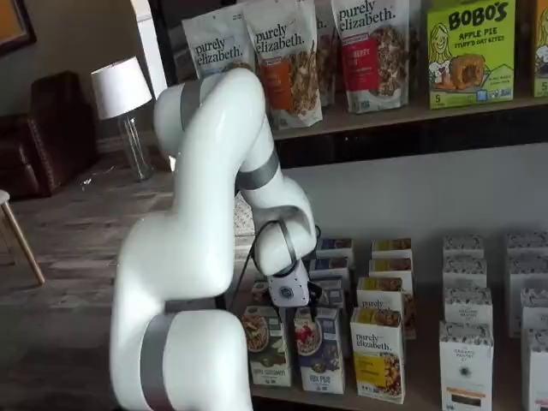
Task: Pick up the blue and white box that is on the bottom shelf, the second box from the left
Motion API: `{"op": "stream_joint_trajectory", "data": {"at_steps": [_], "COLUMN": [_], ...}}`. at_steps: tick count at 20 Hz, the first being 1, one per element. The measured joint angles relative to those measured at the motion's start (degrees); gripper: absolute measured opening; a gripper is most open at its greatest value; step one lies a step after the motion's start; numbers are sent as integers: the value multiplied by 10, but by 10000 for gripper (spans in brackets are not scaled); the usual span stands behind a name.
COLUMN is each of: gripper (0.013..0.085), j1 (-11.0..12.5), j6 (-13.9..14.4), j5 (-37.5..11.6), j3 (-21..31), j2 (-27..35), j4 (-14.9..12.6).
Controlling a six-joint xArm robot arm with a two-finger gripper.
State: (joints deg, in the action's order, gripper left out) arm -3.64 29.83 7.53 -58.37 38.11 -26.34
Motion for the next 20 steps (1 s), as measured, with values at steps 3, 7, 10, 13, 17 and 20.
{"op": "stream_joint_trajectory", "data": {"at_steps": [3, 7, 10, 13, 17, 20], "gripper": [850, 850, 850, 850, 850, 850], "j1": [-3, -5, -4, -2, 4, 9], "j6": [-12, -21, -25, -31, -21, -10], "j5": [4, 4, 2, 0, -4, -4], "j3": [-6, -9, -9, -5, 3, 8], "j2": [5, 8, 9, 8, 3, -2], "j4": [15, 26, 29, 34, 17, 2]}}
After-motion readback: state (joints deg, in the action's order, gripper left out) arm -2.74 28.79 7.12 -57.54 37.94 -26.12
